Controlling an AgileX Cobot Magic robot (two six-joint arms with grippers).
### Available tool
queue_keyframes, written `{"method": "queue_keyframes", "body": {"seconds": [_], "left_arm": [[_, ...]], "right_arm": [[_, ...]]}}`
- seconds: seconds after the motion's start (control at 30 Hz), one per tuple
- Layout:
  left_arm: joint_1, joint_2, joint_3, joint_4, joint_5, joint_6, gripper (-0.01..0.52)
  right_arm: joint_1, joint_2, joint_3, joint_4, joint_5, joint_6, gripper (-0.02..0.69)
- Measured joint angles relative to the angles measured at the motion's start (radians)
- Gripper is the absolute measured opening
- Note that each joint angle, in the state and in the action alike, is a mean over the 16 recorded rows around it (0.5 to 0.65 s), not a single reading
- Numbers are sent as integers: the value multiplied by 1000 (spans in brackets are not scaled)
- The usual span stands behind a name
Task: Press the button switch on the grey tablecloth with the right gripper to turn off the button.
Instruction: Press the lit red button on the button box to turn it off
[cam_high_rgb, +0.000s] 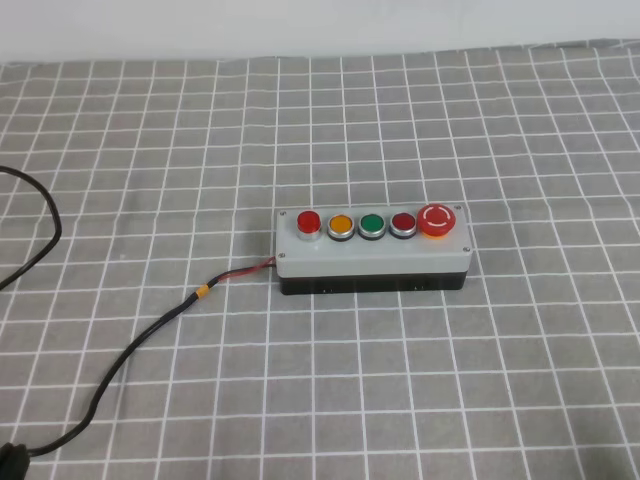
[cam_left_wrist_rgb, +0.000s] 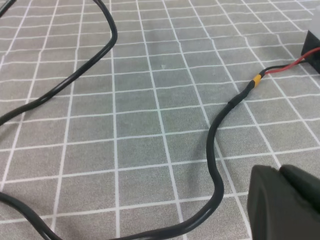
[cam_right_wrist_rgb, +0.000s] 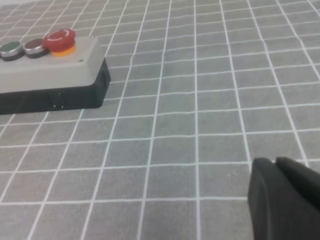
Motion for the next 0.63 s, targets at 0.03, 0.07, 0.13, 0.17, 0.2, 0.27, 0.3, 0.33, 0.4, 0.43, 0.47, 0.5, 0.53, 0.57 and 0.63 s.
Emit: {"method": "queue_keyframes", "body": {"seconds": [0.03, 0.07, 0.13, 0.17, 0.2, 0.27, 0.3, 0.33, 0.4, 0.43, 0.47, 0.5, 0.53, 0.57, 0.63], "left_arm": [[0, 0, 0, 0, 0, 0, -3], [0, 0, 0, 0, 0, 0, -3], [0, 0, 0, 0, 0, 0, -3], [0, 0, 0, 0, 1, 0, -3], [0, 0, 0, 0, 1, 0, -3], [0, 0, 0, 0, 1, 0, -3], [0, 0, 0, 0, 1, 0, -3], [0, 0, 0, 0, 1, 0, -3], [0, 0, 0, 0, 1, 0, -3], [0, 0, 0, 0, 1, 0, -3], [0, 0, 0, 0, 1, 0, -3], [0, 0, 0, 0, 1, 0, -3], [0, 0, 0, 0, 1, 0, -3], [0, 0, 0, 0, 1, 0, -3], [0, 0, 0, 0, 1, 0, -3]], "right_arm": [[-1, 0, 0, 6, 7, 0, -16], [-2, 0, 0, 10, 13, 0, -16], [-2, 0, 0, 16, 23, 0, -16], [-3, 0, 0, 18, 27, 0, -16], [-3, 0, 0, 19, 28, 0, -16], [-3, 0, 0, 20, 30, 0, -16], [-3, 0, 0, 20, 30, 0, -16], [-3, 0, 0, 20, 31, 0, -16], [-3, 0, 0, 20, 31, 0, -16], [-3, 0, 0, 20, 31, 0, -16], [-3, 0, 0, 20, 31, 0, -16], [-3, 0, 0, 20, 31, 0, -16], [-3, 0, 0, 20, 31, 0, -16], [-3, 0, 0, 20, 31, 0, -16], [-3, 0, 0, 20, 31, 0, -16]]}}
